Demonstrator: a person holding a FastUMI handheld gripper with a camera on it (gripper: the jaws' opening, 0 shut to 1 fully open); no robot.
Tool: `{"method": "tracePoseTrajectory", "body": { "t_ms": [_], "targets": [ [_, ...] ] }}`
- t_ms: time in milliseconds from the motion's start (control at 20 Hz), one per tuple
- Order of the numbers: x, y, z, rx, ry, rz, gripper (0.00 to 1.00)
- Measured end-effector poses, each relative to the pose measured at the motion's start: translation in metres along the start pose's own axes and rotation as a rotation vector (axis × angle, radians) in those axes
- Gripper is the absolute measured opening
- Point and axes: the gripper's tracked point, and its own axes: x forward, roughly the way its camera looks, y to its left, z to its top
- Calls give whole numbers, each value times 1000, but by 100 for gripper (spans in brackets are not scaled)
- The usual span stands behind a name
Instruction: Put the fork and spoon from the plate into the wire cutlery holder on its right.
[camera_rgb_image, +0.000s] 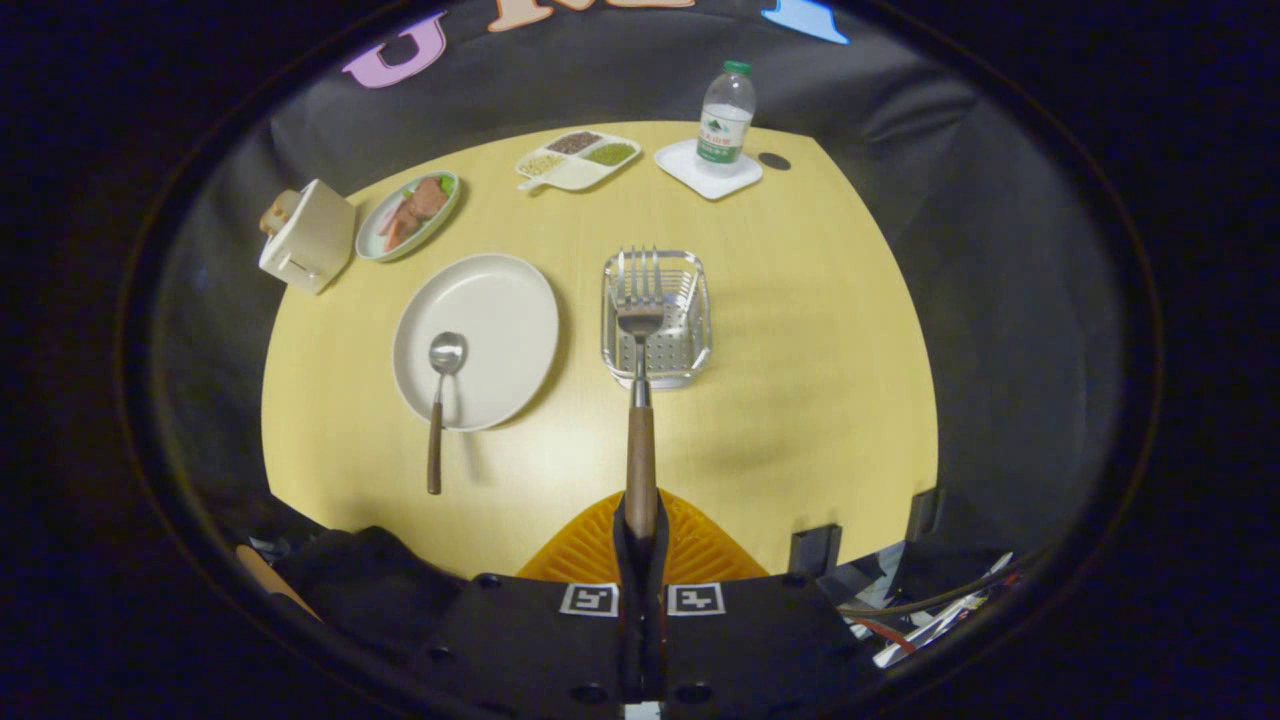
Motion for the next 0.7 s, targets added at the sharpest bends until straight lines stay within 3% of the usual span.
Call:
{"method": "tracePoseTrajectory", "body": {
  "t_ms": [500, 700],
  "targets": [
    [21, -16, -2, -127, 249, -21, 4],
    [26, -16, 7, -105, 277, 3, 5]
  ]
}}
